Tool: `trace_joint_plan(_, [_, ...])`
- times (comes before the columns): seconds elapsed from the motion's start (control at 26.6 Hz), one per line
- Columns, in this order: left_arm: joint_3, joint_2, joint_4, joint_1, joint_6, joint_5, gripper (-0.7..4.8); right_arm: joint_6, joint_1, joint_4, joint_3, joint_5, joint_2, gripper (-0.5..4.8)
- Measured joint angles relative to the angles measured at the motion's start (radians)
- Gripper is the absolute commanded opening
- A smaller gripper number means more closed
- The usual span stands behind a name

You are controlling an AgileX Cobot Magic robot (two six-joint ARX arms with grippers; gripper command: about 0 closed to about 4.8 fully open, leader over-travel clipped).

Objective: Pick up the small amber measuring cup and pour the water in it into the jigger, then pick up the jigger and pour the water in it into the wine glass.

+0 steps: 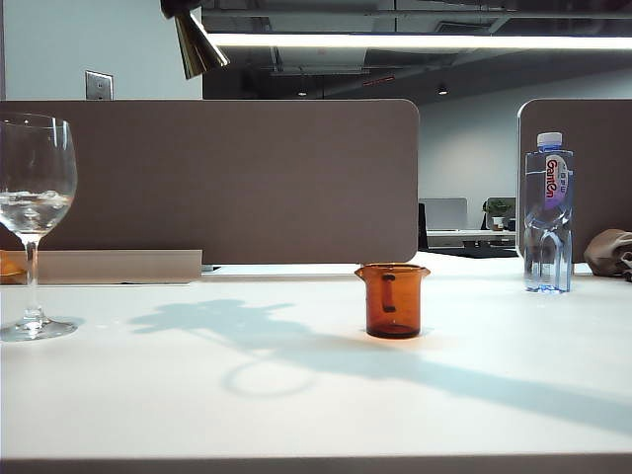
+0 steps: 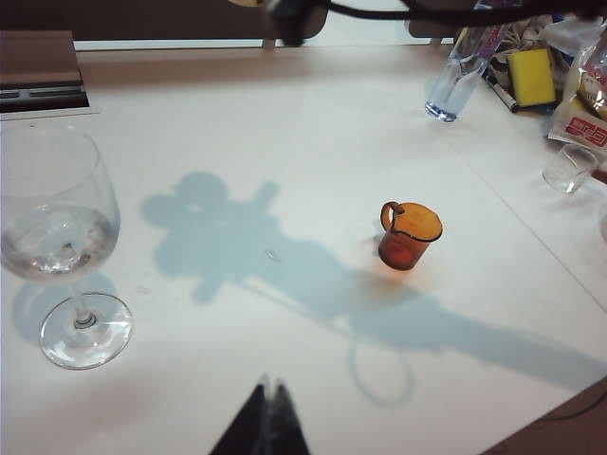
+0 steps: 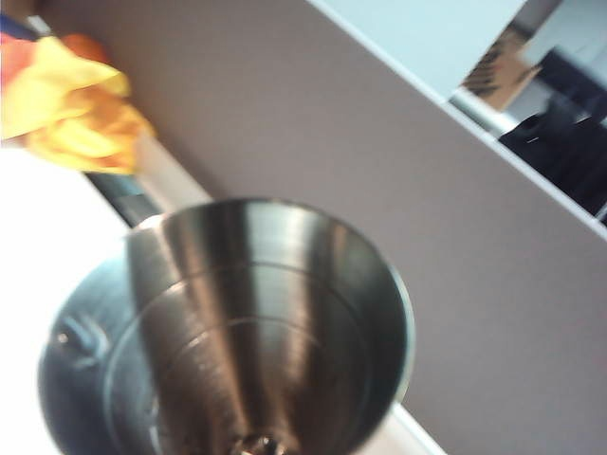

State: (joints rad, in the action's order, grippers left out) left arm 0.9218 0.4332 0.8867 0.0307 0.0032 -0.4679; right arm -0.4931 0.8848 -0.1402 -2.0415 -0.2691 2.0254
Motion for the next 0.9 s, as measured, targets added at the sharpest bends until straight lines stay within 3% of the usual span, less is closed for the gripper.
trace_joint_plan(0.23, [0.000,0.000,0.000,0.000,0.000,0.000,-0.02,0.140,-0.017,-0.179,0.000,0.124,-0.086,-0.01])
trace_joint_plan(0.45, [0.000,0.000,0.000,0.000,0.000,0.000,-0.02,0.152,-0.023,-0.285,0.027,0.151,-0.130,-0.01])
trace_joint_plan(0.56, [0.000,-0.001,0.000,0.000,0.000,0.000,-0.02,0.152,-0.021,-0.268,0.114,0.166,-0.191,-0.01])
trace_joint_plan(0.9, [0.000,0.000,0.000,0.000,0.000,0.000,-0.02,0.172,-0.024,0.019,0.569,0.240,-0.425,-0.01])
